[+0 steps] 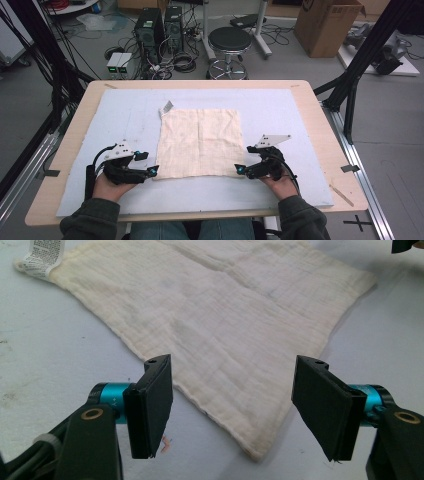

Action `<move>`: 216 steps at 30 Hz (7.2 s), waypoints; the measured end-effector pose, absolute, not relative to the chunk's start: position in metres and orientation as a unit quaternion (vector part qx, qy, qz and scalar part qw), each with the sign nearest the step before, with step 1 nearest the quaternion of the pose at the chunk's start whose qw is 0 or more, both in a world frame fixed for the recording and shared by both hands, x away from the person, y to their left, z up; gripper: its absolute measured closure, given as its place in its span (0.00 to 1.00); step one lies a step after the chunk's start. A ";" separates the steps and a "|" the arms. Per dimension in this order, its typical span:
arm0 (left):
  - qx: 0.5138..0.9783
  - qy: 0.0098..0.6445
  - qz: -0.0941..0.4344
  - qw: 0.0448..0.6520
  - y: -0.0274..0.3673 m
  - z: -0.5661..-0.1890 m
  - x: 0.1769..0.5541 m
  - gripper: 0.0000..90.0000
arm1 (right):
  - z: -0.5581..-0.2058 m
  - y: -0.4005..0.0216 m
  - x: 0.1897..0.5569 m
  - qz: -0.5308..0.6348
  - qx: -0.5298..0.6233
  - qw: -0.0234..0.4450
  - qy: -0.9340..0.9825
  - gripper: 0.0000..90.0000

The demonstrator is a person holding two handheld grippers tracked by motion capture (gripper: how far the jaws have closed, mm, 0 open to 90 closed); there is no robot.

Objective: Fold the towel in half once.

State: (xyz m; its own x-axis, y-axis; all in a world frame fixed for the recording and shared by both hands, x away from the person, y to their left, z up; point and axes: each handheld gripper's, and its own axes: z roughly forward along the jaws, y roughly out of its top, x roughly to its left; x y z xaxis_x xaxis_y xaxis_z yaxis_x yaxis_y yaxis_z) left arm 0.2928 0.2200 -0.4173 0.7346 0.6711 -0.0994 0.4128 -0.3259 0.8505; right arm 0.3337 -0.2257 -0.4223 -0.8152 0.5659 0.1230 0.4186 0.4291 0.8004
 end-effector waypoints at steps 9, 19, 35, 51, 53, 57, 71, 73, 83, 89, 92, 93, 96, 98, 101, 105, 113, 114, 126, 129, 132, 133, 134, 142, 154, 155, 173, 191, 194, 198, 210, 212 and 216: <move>0.806 0.342 0.127 0.467 0.219 -0.415 0.295 0.38 | -0.422 -0.229 0.338 0.456 0.292 0.073 0.837 0.14; 0.799 0.349 0.125 0.473 0.215 -0.397 0.312 0.39 | -0.404 -0.227 0.360 0.449 0.290 0.062 0.843 0.14; 0.787 0.368 0.138 0.475 0.219 -0.365 0.369 0.42 | -0.370 -0.226 0.414 0.429 0.294 0.082 0.850 0.14; 0.773 0.408 0.143 0.464 0.224 -0.355 0.429 0.44 | -0.344 -0.221 0.478 0.410 0.321 0.098 0.848 0.17; 0.772 0.406 0.147 0.466 0.221 -0.354 0.436 0.44 | -0.343 -0.218 0.488 0.406 0.325 0.100 0.848 0.19; 0.768 0.408 0.144 0.472 0.215 -0.361 0.449 0.44 | -0.351 -0.216 0.500 0.410 0.339 0.107 0.840 0.27; 0.762 0.464 0.127 0.433 0.213 -0.404 0.476 0.47 | -0.394 -0.208 0.527 0.373 0.394 0.095 0.834 0.37; 0.757 0.476 0.132 0.429 0.213 -0.408 0.479 0.49 | -0.398 -0.206 0.528 0.367 0.399 0.099 0.834 0.39; 0.748 0.511 0.126 0.403 0.206 -0.425 0.487 0.55 | -0.411 -0.202 0.532 0.356 0.426 0.093 0.827 0.45; 0.753 0.515 0.123 0.392 0.203 -0.430 0.489 0.54 | -0.420 -0.200 0.534 0.334 0.433 0.092 0.832 0.51; 0.742 0.524 0.126 0.399 0.204 -0.429 0.490 0.57 | -0.423 -0.203 0.535 0.323 0.444 0.096 0.830 0.53; 0.741 0.526 0.122 0.400 0.205 -0.429 0.490 0.59 | -0.425 -0.204 0.535 0.323 0.446 0.095 0.829 0.54; 0.736 0.536 0.137 0.391 0.204 -0.430 0.490 0.60 | -0.430 -0.205 0.535 0.320 0.451 0.092 0.828 0.56; 0.735 0.538 0.130 0.393 0.203 -0.432 0.491 0.60 | -0.430 -0.204 0.534 0.321 0.452 0.098 0.826 0.57; 0.736 0.536 0.125 0.394 0.198 -0.436 0.492 0.64 | -0.429 -0.201 0.533 0.322 0.448 0.096 0.828 0.59; 0.737 0.537 0.131 0.390 0.193 -0.439 0.493 0.67 | -0.430 -0.196 0.532 0.321 0.437 0.099 0.834 0.70; 0.728 0.548 0.132 0.391 0.192 -0.441 0.494 0.96 | -0.431 -0.196 0.533 0.329 0.423 0.079 0.841 0.96; 0.727 0.549 0.130 0.392 0.192 -0.441 0.494 0.97 | -0.431 -0.197 0.533 0.328 0.421 0.077 0.842 0.97; 0.739 0.519 0.141 0.405 0.194 -0.424 0.485 0.98 | -0.413 -0.206 0.526 0.346 0.407 0.085 0.841 0.97; 0.738 0.513 0.145 0.414 0.194 -0.418 0.481 0.98 | -0.409 -0.205 0.522 0.354 0.405 0.088 0.839 0.97; 0.736 0.510 0.149 0.420 0.196 -0.412 0.479 0.98 | -0.405 -0.208 0.520 0.362 0.403 0.086 0.836 0.97; 0.735 0.510 0.151 0.421 0.197 -0.411 0.478 0.98 | -0.404 -0.209 0.519 0.365 0.401 0.087 0.836 0.97; 0.735 0.508 0.153 0.421 0.198 -0.410 0.476 0.98 | -0.403 -0.210 0.518 0.369 0.402 0.083 0.834 0.97; 0.731 0.499 0.162 0.436 0.201 -0.408 0.464 0.98 | -0.394 -0.209 0.510 0.387 0.374 0.093 0.838 0.97; 0.734 0.475 0.161 0.458 0.205 -0.405 0.446 0.98 | -0.391 -0.217 0.498 0.399 0.359 0.096 0.838 0.97; 0.733 0.473 0.161 0.462 0.204 -0.405 0.445 0.98 | -0.391 -0.218 0.497 0.401 0.357 0.098 0.838 0.97; 0.746 0.436 0.168 0.474 0.210 -0.403 0.404 0.98 | -0.396 -0.222 0.462 0.422 0.327 0.080 0.842 0.97; 0.765 0.406 0.165 0.472 0.208 -0.406 0.372 0.98 | -0.394 -0.222 0.430 0.417 0.300 0.062 0.855 0.97; 0.769 0.402 0.164 0.470 0.208 -0.407 0.367 0.98 | -0.394 -0.221 0.427 0.409 0.302 0.053 0.860 0.97; 0.773 0.396 0.165 0.468 0.209 -0.408 0.360 0.98 | -0.396 -0.217 0.423 0.393 0.299 0.046 0.868 0.97; 0.778 0.390 0.164 0.465 0.210 -0.416 0.346 0.98 | -0.409 -0.222 0.406 0.402 0.305 0.049 0.862 0.97; 0.778 0.388 0.163 0.467 0.211 -0.417 0.345 0.98 | -0.410 -0.222 0.404 0.405 0.302 0.051 0.861 0.97; 0.779 0.388 0.163 0.465 0.211 -0.421 0.339 0.98 | -0.411 -0.223 0.399 0.407 0.298 0.054 0.862 0.97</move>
